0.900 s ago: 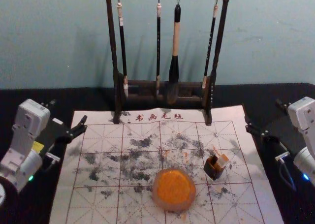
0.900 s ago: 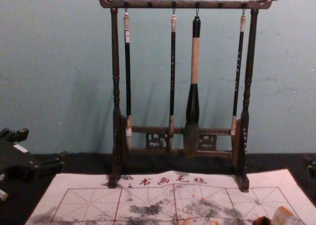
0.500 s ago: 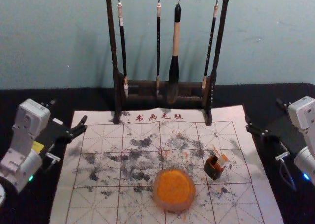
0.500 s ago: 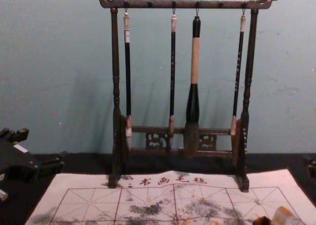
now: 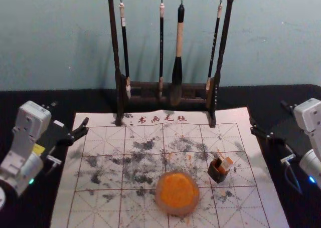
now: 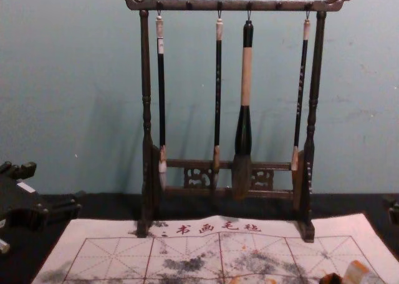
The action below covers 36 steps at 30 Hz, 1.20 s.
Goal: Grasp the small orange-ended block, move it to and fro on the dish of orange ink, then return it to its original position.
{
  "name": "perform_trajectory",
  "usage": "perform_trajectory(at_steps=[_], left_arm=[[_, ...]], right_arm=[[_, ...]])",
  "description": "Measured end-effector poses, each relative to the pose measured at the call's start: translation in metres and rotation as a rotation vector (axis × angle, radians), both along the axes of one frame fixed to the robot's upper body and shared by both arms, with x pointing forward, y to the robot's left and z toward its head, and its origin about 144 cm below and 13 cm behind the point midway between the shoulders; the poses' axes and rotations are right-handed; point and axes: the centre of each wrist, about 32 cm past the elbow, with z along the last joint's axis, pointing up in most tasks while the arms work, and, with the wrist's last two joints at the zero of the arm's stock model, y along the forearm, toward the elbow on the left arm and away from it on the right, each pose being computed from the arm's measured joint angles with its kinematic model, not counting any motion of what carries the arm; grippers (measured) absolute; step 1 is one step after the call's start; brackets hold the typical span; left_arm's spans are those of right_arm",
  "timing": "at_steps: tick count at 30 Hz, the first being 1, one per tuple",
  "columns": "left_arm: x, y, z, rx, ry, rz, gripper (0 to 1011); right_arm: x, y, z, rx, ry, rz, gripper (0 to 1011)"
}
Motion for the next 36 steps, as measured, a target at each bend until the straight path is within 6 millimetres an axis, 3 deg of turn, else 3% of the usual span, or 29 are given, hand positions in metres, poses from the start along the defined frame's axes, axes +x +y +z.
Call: perform_trajectory(at_steps=[36], left_arm=[[0.0, 0.0, 0.0, 0.0, 0.0, 0.0, 1002]], right_arm=[[-0.0001, -0.0005, 0.0001, 0.001, -0.001, -0.001, 1003]])
